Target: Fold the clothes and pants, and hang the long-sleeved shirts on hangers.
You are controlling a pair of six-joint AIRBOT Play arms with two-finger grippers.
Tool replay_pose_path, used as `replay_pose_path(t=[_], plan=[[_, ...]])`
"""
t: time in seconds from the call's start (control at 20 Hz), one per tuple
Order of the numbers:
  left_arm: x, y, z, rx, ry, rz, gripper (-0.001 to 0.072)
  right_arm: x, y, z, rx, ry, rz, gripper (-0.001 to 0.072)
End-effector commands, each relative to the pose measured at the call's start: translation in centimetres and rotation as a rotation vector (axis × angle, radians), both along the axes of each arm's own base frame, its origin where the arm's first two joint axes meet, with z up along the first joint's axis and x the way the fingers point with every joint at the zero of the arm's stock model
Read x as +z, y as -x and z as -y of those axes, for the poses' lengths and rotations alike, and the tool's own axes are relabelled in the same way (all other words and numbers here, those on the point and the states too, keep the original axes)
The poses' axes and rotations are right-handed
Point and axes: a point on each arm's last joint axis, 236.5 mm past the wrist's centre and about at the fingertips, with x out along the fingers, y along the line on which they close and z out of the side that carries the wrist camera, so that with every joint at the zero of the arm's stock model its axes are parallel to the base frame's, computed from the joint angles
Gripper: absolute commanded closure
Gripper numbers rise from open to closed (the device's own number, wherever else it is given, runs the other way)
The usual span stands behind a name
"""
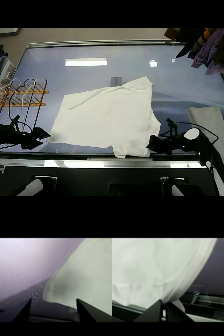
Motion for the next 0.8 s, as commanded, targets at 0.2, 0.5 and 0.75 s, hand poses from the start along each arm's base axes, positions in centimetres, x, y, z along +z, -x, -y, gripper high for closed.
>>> replay_pose_path(t=[0.2,0.5,0.75], plan=[[-1.2,-0.8,0.3,0.038,0.027,0.031,0.0111,1.6,-0.2,-0.1,-0.005,-0.002,0.057,0.0680],[-1.5,-1.7,0.8,0.018,0.011,0.044,0.0458,3.3,-0.8,-0.3,-0.012,-0.008,0.136,0.0680],[-1.9,-2.3,2.4,-0.019,0.034,0.036,0.0689,4.6,-1.1,-0.4,-0.024,-0.010,0.189,0.0680]])
